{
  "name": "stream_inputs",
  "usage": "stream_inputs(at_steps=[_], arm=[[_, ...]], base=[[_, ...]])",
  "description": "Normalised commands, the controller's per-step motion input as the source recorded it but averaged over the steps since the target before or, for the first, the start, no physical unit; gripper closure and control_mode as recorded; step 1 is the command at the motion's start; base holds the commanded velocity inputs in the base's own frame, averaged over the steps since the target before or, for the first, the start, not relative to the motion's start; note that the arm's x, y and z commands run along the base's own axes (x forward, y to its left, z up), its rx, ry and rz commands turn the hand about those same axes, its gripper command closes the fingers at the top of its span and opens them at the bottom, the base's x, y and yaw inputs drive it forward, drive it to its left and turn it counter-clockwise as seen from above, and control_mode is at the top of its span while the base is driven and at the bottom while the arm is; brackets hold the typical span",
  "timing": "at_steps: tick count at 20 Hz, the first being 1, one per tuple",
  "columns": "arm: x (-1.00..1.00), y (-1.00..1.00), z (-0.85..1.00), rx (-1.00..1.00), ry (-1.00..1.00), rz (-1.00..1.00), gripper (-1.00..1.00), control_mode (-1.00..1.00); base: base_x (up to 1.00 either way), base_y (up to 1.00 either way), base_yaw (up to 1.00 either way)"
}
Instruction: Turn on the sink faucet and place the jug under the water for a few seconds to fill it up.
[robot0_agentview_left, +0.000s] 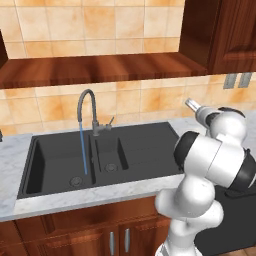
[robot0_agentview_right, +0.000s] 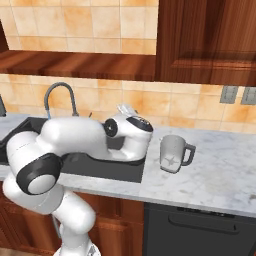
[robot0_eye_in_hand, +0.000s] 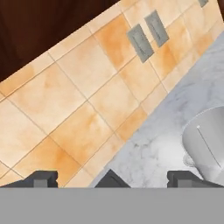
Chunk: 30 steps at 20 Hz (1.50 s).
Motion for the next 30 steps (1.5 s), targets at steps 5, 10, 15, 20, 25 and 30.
stream_inputs(at_steps=[5, 10, 15, 20, 25, 30], arm=[[0.00, 0.00, 0.67, 0.39, -0.14, -0.05, -1.00, -1.00], [0.00, 0.10, 0.96, 0.18, -0.37, 0.00, -1.00, -1.00], [0.00, 0.37, 0.55, 0.29, -0.33, 0.00, -1.00, -1.00], [-0.07, 0.43, 0.57, 0.38, -0.06, 0.00, -1.00, -1.00], [-0.24, 0.12, 0.99, 0.34, 0.10, 0.00, -1.00, -1.00], [-0.50, -0.39, 0.76, 0.12, 0.07, -0.01, -1.00, -1.00]], base=[[0.00, 0.00, 0.00], [0.00, 0.00, 0.00], [0.00, 0.00, 0.00], [0.00, 0.00, 0.00], [0.00, 0.00, 0.00], [0.00, 0.00, 0.00]])
